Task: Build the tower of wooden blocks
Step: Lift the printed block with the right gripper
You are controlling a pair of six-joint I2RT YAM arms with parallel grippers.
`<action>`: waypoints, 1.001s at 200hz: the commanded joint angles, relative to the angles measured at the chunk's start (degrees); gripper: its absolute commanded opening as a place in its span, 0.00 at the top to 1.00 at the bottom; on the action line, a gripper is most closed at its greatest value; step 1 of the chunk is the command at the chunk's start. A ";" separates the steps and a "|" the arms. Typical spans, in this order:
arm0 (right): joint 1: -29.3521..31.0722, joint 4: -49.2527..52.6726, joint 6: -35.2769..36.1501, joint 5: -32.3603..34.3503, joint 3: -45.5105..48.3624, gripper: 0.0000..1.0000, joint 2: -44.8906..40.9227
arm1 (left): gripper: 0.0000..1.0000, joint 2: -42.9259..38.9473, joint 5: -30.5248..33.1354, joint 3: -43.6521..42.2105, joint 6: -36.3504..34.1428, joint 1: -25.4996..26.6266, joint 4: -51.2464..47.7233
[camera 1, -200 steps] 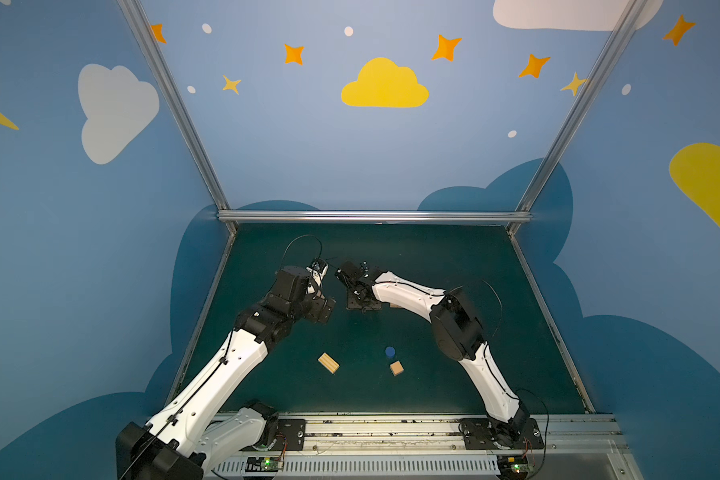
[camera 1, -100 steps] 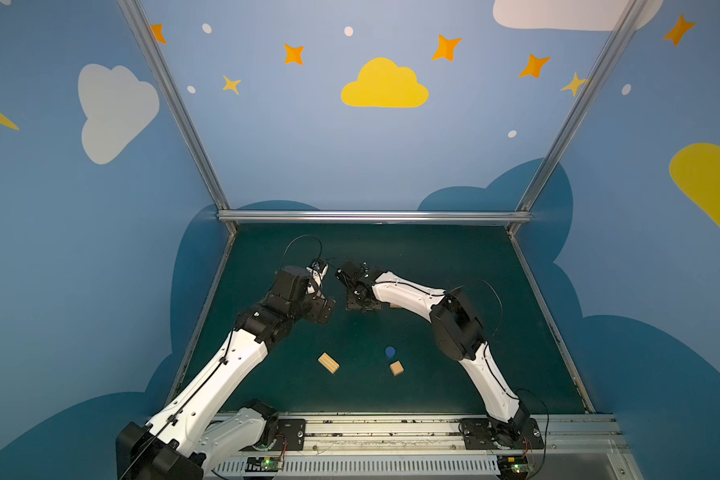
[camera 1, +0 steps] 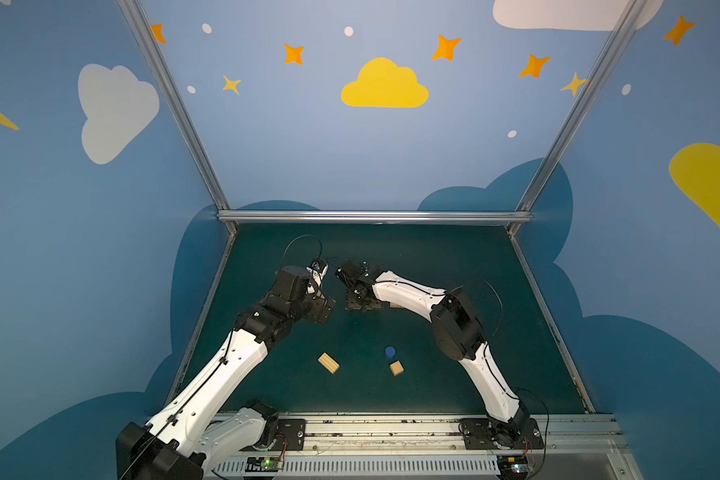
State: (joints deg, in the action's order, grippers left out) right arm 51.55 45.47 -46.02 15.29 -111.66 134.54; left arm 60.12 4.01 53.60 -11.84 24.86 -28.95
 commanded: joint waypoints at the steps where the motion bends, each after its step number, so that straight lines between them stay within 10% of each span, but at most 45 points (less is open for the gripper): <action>1: -0.39 1.66 0.40 -0.48 -1.63 0.23 1.07 | 0.00 -0.48 0.38 -0.61 -0.62 -0.24 0.47; 200: -0.57 0.10 0.62 -1.18 0.91 0.35 -0.24 | 0.00 -0.84 0.65 -0.87 -0.41 -0.55 1.18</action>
State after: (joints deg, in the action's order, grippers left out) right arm 51.20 45.56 -45.58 13.93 -111.66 134.87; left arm 60.12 4.43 53.30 -11.97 24.47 -28.51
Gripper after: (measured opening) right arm 0.715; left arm 0.996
